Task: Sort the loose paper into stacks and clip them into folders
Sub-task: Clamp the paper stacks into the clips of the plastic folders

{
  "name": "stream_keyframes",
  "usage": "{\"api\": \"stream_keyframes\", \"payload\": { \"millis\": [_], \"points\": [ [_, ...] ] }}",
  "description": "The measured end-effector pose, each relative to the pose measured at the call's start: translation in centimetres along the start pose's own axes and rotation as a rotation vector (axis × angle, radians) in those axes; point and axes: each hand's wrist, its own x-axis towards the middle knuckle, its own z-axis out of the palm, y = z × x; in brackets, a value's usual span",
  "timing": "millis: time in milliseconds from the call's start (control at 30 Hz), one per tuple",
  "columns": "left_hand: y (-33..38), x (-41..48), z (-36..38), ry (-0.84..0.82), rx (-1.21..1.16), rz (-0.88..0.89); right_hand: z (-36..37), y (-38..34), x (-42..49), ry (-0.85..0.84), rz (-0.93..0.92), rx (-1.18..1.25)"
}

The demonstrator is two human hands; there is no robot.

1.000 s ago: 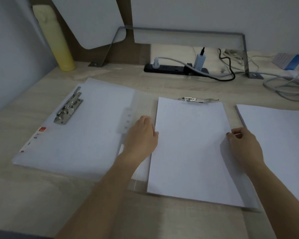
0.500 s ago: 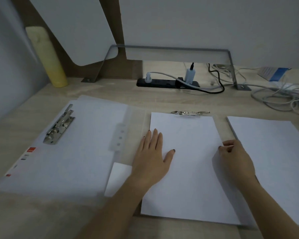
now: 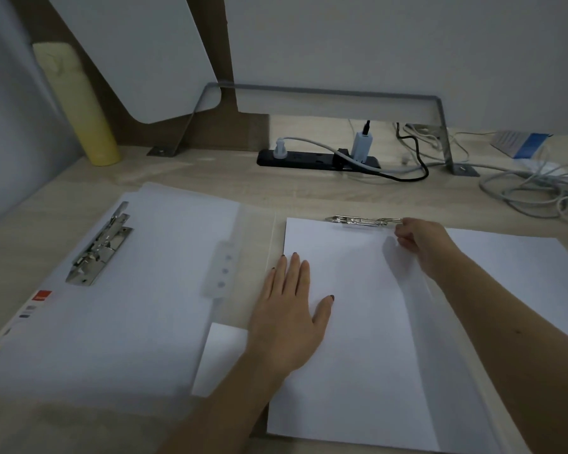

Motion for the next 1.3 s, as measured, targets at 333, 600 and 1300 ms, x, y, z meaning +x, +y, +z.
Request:
{"api": "stream_keyframes", "payload": {
  "millis": [333,600,1300],
  "points": [
    [-0.1,0.1,0.1,0.006,-0.065,0.005,4.5,-1.0,-1.4,-0.146,-0.540,-0.417],
    [-0.3,0.1,0.2,0.047,-0.085,0.027,5.8,-0.5,-1.2,-0.157,-0.747,-0.851],
    [-0.6,3.3,-0.7,-0.008,-0.083,-0.061,6.6,1.5,-0.9,-0.223,-0.854,-1.161]
  ]
}}
